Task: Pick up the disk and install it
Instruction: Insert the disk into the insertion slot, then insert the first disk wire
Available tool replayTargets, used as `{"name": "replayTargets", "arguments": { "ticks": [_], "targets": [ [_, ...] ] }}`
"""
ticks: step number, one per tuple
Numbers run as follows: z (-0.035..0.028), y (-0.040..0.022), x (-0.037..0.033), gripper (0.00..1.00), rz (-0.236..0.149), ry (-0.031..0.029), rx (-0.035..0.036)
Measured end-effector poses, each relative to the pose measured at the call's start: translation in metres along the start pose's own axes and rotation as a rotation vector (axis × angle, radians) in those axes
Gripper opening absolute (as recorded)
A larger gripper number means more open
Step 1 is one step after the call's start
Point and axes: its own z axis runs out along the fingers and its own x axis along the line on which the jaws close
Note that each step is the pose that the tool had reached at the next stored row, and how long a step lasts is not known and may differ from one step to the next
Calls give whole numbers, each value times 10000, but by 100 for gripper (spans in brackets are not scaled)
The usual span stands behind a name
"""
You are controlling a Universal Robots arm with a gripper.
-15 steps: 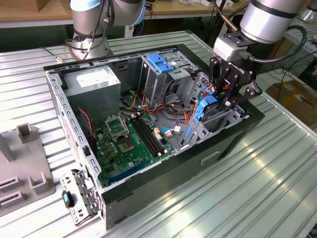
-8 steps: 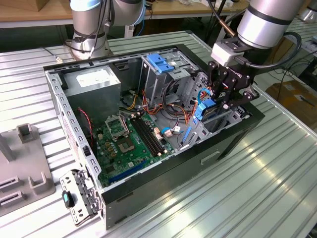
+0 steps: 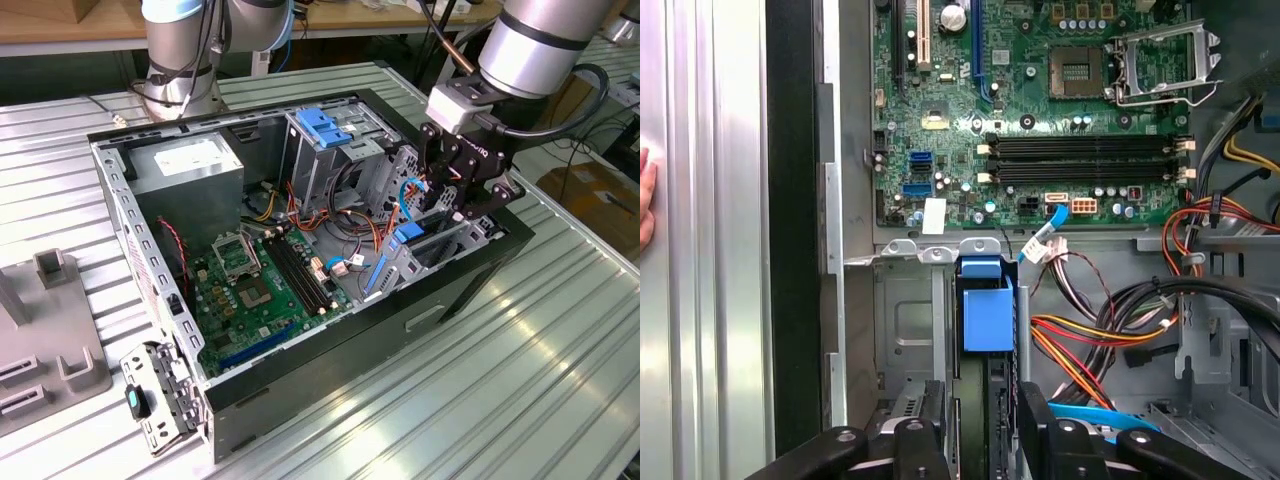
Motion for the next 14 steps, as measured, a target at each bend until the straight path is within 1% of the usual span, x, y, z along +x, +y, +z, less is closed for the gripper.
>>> {"name": "replayTargets", "arguments": {
  "ticks": [14],
  "targets": [
    [22,-1,-1,43,-1,-1,0]
  ]
}}
